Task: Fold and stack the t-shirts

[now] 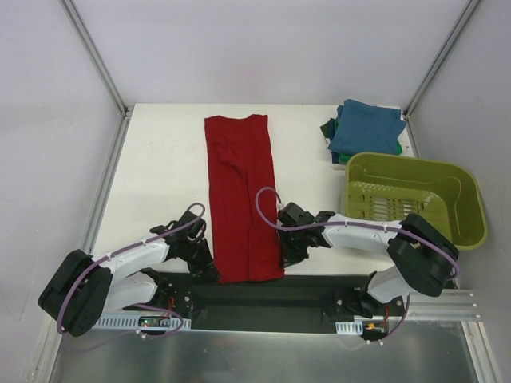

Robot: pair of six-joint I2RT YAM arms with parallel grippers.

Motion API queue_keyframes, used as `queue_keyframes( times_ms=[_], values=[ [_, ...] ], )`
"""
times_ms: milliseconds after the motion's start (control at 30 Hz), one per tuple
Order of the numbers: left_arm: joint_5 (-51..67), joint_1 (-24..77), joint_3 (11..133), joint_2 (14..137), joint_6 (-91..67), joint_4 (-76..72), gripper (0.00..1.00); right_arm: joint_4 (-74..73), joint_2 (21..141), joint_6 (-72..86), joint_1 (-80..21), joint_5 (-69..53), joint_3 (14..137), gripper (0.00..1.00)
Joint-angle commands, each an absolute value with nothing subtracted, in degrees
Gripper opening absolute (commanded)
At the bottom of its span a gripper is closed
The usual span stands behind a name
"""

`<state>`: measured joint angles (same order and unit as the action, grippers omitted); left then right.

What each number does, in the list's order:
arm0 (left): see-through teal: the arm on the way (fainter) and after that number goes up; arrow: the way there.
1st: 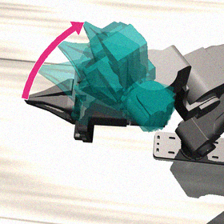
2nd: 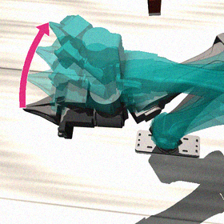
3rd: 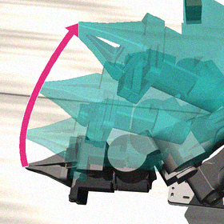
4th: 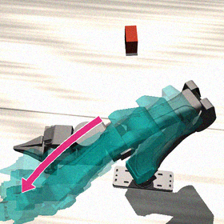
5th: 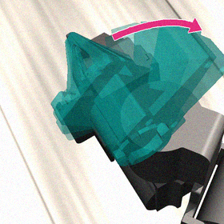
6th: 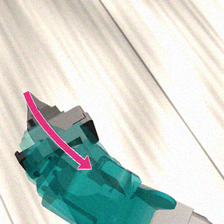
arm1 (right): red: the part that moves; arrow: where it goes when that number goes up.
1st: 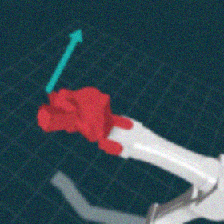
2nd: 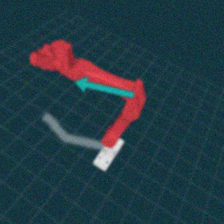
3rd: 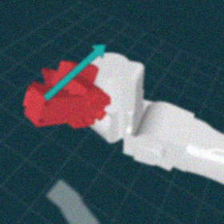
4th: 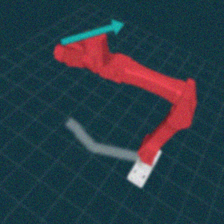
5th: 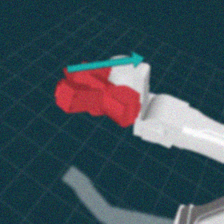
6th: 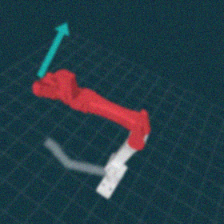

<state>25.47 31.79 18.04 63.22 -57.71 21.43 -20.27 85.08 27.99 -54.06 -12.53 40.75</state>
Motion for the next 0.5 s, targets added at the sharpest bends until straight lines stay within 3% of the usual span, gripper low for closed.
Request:
queue_keyframes(
  times_ms=[0,467],
  values=[
    [22.41,32.17,16.79,61.88,-57.39,19.86,0.0,-17.4,84.21,34.45,-56.6,-14.6,36.04,0.01],
    [25.41,32.78,15.73,43.43,-61.61,20.04,0.0,-34.35,73.22,33.75,-60.91,-0.71,43.58,0.0]
  ],
)
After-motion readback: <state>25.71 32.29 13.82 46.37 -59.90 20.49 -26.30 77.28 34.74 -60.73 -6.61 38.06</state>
